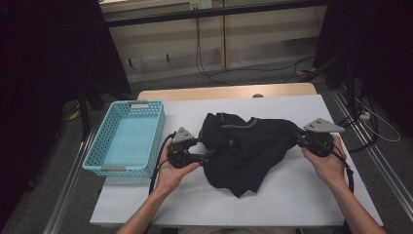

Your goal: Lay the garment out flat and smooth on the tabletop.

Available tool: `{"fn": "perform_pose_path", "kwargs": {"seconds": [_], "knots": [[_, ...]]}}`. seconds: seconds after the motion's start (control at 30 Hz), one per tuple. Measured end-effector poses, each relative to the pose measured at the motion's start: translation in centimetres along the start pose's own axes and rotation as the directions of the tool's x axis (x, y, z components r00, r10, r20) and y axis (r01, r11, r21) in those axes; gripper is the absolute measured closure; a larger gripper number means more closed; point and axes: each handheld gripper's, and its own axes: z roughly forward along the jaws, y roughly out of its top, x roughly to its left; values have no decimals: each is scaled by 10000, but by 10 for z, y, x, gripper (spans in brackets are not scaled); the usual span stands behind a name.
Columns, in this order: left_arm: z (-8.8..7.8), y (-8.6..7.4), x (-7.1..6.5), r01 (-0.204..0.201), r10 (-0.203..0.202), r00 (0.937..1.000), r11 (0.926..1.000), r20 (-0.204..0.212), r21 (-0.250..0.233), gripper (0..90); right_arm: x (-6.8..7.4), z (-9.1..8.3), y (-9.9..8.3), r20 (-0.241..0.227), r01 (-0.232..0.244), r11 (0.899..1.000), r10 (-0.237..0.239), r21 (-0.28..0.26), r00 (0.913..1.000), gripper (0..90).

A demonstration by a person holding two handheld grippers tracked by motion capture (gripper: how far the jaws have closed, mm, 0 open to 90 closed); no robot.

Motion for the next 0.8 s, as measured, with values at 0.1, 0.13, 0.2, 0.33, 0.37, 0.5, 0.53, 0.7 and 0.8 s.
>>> {"fn": "perform_pose_path", "kwargs": {"seconds": [0.1, 0.13, 0.2, 0.33, 0.37, 0.5, 0.53, 0.7, 0.8], "knots": [[4, 7, -1, -208, 208, 9998, 9998, 15, 27, 257, -1, 4, -4, -497, -215, 9997, 219, 83, 9985, 776], [3, 10, -1, -225, 225, 9997, 9997, 1, -44, 272, 1, 4, -4, -552, -217, 9998, 219, 41, 9982, 729], [3, 16, 0, -261, 260, 9996, 9994, -53, -242, 315, 4, 3, -1, -771, -244, 9995, 230, -179, 9968, 619], [6, 25, 3, -337, 331, 9993, 9990, -174, -303, 353, 9, 1, 4, -843, -177, 9989, 139, -444, 9963, 541], [12, 29, 4, -429, 424, 9987, 9989, -271, -187, 349, 13, 3, 8, -955, -203, 9991, 166, -375, 9953, 515], [26, 30, 6, -467, 471, 9985, 9988, -292, 143, 280, 24, 9, 14, -1110, -141, 9990, 93, -426, 9938, 500], [32, 28, 7, -437, 443, 9988, 9986, -184, 302, 278, 27, 11, 16, -1193, -100, 9990, 46, -442, 9928, 499], [58, 15, 1, -679, 724, 9971, 9844, -219, 1625, 353, 41, 16, 22, -1560, 93, 9985, -176, -539, 9876, 464], [55, 12, -5, -1042, 1126, 9930, 9765, -345, 1885, 605, 57, 22, 24, -2395, 76, 9988, -188, -477, 9707, 431]]}}
